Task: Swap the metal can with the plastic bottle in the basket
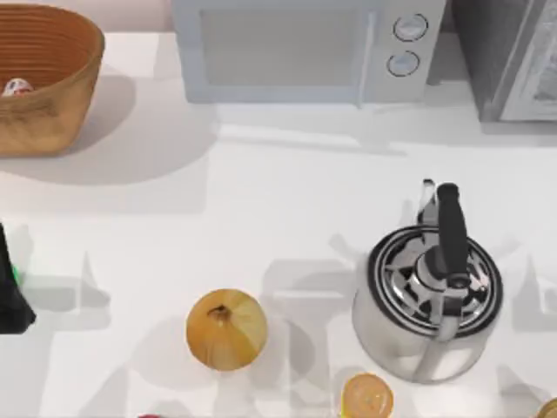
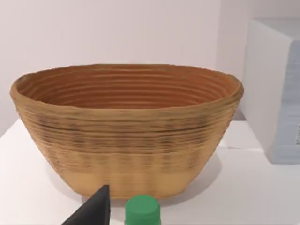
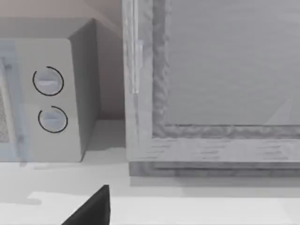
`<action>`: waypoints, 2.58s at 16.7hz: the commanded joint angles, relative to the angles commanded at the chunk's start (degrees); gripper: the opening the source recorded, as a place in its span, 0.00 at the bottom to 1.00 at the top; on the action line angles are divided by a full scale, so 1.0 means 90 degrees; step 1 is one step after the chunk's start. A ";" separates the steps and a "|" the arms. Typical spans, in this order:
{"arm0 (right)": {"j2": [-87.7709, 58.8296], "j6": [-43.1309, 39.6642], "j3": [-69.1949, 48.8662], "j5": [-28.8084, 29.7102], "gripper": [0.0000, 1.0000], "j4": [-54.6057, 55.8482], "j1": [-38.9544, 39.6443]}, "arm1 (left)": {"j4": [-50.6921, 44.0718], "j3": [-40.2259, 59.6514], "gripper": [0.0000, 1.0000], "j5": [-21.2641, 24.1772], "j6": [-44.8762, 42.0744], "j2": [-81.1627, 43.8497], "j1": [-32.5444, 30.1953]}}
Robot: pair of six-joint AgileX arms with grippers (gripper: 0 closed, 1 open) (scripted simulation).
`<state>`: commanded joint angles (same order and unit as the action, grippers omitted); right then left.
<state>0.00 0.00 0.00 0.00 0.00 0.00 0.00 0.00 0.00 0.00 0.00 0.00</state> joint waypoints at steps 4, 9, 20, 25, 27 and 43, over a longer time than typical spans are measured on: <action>0.0000 0.0000 0.0000 0.0000 1.00 0.0000 0.0000 | -0.0068 0.0172 1.00 0.0014 0.0004 -0.0143 -0.0003; 0.0000 0.0000 0.0000 0.0000 1.00 0.0000 0.0000 | -0.0743 0.1750 1.00 0.0113 0.0035 -0.1580 0.0000; 0.0000 0.0000 0.0000 0.0000 1.00 0.0000 0.0000 | -0.4035 0.8229 1.00 0.0454 0.0128 -0.8863 0.0205; 0.0000 0.0000 0.0000 0.0000 1.00 0.0000 0.0000 | -0.5795 1.1302 1.00 0.0577 -0.0039 -1.2467 0.0373; 0.0000 0.0000 0.0000 0.0000 1.00 0.0000 0.0000 | -0.6423 1.2429 1.00 0.0607 -0.0163 -1.3636 0.0444; 0.0000 0.0000 0.0000 0.0000 1.00 0.0000 0.0000 | -0.8626 1.6502 1.00 0.0586 -0.0918 -1.6642 0.0778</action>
<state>0.00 0.00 0.00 0.00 0.00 0.00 -77.64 148.52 5.27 -8.26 -149.78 7.00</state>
